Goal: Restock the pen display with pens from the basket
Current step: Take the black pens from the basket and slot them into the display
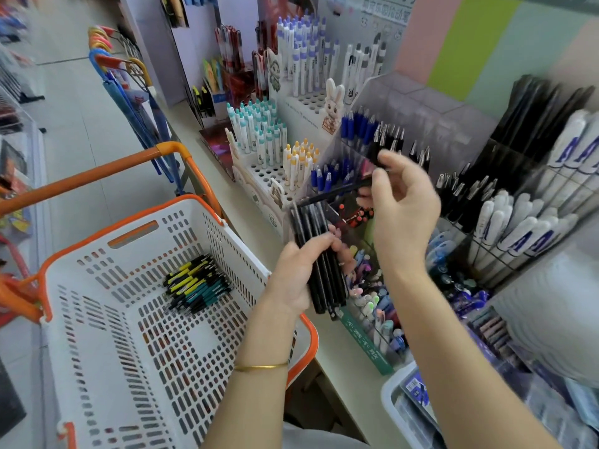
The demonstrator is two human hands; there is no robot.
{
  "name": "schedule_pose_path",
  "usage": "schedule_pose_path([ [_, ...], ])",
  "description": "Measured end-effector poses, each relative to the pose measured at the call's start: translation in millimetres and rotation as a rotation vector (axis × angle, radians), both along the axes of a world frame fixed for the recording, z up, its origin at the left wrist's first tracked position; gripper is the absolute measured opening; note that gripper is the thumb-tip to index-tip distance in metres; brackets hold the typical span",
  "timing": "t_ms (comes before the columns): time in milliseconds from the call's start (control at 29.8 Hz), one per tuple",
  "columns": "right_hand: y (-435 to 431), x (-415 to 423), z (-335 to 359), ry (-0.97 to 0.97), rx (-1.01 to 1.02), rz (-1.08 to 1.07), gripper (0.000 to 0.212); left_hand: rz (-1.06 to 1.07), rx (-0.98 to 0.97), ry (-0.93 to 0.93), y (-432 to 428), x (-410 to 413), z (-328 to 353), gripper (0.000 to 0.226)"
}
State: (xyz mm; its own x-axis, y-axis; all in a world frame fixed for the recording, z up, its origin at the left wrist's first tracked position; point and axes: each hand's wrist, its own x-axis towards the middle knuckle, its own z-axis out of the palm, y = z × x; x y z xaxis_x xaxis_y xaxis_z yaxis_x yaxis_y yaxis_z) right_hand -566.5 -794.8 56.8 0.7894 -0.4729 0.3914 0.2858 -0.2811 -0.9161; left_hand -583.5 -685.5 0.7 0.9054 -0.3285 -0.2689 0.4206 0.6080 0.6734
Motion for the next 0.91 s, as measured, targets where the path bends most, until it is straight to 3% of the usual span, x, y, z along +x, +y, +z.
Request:
schedule_pose_path([
  [201, 14, -38, -29, 0.000, -0.048, -0.008, 0.013, 0.254, -0.054, 0.087, -1, 11, -1, 0.016],
  [336, 20, -43, -39, -0.004, -0.075, -0.082, 0.013, 0.301, -0.096, 0.108, 3, 15, -5, 0.020],
  [470, 24, -45, -43, 0.021, -0.195, 0.016, 0.014, 0.322, -0.149, 0.110, 4, 17, -9, 0.032],
  [604, 22, -43, -48, 0.055, -0.319, 0.080, 0.011, 0.301, -0.191, 0.092, 6, 14, -2, 0.014],
  [772, 19, -41, -51, 0.128, -0.346, 0.148, 0.018, 0.405, -0.032, 0.021, 5, 13, 3, 0.007],
  [907, 21, -32, -41, 0.143, -0.207, 0.163, 0.019, 0.360, 0.130, -0.127, 3, 9, 5, 0.004],
])
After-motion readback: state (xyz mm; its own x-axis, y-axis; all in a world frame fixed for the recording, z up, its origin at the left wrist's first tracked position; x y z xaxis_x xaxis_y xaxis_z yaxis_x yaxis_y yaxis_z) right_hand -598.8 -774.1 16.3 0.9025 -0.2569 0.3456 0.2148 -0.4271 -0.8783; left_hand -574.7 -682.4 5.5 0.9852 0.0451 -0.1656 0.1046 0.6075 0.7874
